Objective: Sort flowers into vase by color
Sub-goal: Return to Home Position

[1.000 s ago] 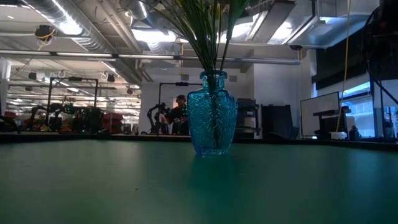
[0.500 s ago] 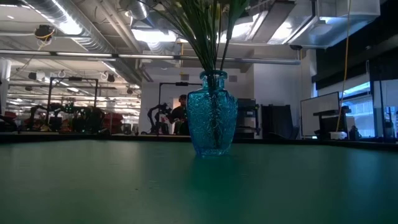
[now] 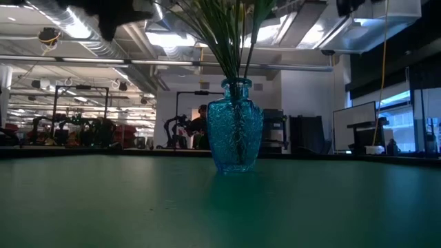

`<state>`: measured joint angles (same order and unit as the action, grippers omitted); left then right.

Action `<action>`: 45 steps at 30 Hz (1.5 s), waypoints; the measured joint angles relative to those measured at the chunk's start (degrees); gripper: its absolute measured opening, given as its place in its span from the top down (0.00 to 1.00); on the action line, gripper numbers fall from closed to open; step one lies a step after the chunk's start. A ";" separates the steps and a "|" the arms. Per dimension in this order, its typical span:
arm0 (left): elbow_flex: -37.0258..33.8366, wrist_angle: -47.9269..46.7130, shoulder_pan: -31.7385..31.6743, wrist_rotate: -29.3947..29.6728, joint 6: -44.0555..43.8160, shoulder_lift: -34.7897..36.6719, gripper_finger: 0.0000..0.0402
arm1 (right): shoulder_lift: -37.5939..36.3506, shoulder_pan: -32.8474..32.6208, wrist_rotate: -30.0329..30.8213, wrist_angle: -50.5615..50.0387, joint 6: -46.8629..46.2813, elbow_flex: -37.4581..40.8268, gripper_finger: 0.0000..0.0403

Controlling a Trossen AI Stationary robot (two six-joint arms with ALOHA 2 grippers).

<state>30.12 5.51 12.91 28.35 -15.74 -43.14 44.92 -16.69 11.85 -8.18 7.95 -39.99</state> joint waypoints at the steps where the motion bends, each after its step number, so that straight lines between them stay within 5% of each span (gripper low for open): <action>1: -1.47 -0.05 0.01 0.00 -1.31 1.18 0.69 | -2.03 0.92 0.06 1.94 0.04 2.32 0.94; 10: -10.11 0.05 -0.01 0.08 -4.69 5.30 0.69 | -27.26 4.37 0.11 2.00 -1.93 17.56 0.99; 19: -12.06 -2.10 -0.43 0.65 0.26 5.25 0.69 | -44.76 4.37 -1.37 -2.10 -7.23 21.46 0.98; 25: -12.06 -1.98 -4.07 -1.80 1.28 5.23 0.69 | -43.62 4.35 -9.06 -3.15 -13.62 25.08 0.99; 36: -12.06 0.98 -15.64 -20.75 10.86 5.40 0.69 | -42.87 5.21 -7.20 9.25 -9.27 34.61 1.00; 45: -14.23 6.14 -24.44 -31.86 14.94 5.43 0.69 | -42.45 17.89 -17.27 9.30 -11.13 34.59 1.00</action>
<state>15.90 11.65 -11.53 -3.51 -0.80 -37.71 2.47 1.20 -5.42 1.12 -3.18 -5.40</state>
